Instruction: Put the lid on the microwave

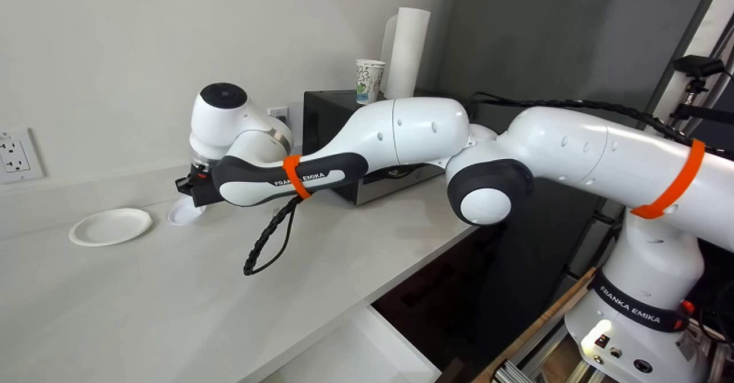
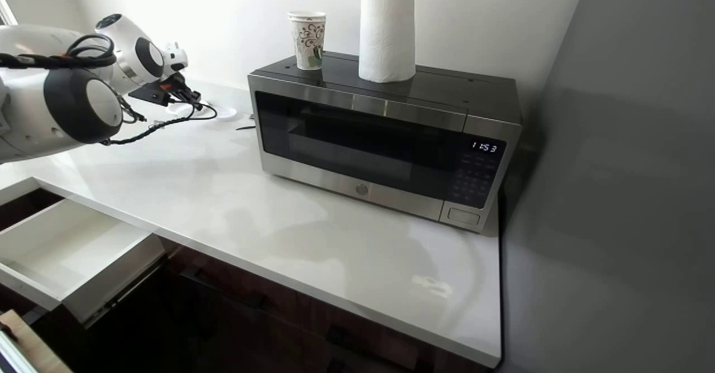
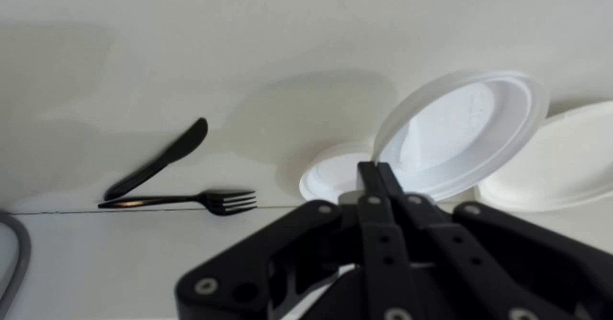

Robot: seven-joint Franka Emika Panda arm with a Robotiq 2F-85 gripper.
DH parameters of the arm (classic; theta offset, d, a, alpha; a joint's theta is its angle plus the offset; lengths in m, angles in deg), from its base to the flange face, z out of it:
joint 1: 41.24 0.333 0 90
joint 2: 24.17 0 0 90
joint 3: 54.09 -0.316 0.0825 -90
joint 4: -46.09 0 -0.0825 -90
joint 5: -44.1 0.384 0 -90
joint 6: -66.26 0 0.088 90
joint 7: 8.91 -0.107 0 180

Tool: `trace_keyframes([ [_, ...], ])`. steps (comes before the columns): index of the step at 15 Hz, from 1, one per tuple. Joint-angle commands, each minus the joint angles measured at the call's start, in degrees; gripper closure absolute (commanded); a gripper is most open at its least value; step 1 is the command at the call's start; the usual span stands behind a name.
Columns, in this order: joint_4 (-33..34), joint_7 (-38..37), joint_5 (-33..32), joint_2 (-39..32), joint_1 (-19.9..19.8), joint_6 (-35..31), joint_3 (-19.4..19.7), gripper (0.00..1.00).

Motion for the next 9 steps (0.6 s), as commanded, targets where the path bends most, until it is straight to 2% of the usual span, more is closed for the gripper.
trace_keyframes([
  [1,0.0,-4.5,0.9,2.4,-1.0,-1.0,-0.3,1.00],
  [9,0.1,-17.4,-0.4,6.0,-2.5,-5.0,1.3,1.00],
])
